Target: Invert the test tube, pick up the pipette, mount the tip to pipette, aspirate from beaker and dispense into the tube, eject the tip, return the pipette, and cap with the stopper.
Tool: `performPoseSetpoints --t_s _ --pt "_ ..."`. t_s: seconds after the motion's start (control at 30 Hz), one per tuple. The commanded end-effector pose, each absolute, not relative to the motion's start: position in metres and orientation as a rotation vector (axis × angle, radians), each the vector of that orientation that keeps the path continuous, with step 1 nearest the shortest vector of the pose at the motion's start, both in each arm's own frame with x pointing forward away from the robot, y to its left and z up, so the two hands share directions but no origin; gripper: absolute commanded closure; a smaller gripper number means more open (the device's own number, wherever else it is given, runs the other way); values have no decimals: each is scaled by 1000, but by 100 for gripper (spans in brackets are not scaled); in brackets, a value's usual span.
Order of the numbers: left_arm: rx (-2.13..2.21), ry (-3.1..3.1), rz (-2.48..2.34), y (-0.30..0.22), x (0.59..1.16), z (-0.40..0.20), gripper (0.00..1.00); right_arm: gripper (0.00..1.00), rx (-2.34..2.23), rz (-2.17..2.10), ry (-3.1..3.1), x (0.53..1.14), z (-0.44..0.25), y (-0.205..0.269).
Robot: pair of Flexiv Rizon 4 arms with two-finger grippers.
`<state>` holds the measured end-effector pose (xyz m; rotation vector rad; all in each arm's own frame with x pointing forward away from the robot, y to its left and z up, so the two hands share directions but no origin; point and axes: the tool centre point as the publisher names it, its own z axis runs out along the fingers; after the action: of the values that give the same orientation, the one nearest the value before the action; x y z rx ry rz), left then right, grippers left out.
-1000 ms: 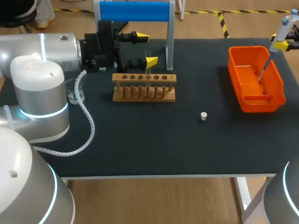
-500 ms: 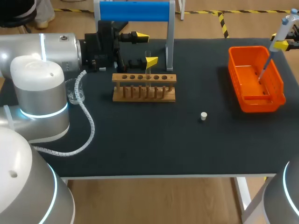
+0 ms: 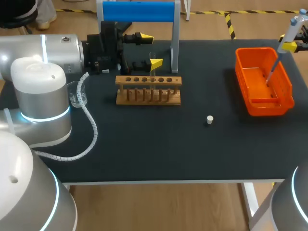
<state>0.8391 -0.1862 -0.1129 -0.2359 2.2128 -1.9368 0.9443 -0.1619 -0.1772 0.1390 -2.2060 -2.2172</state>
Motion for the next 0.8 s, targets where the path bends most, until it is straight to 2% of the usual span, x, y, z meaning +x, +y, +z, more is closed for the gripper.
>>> performPoseSetpoints --t_s 0.03,0.3,0.8 --pt "-237 2206 -1939 -187 839 -114 0 100 144 -2214 -2204 946 -178 -163" --pt "-237 2206 -1939 -187 839 -114 0 100 144 -2214 -2204 946 -178 -163" --pt "-254 2260 -1810 -329 863 -74 0 100 144 -2214 -2204 946 -178 -163"
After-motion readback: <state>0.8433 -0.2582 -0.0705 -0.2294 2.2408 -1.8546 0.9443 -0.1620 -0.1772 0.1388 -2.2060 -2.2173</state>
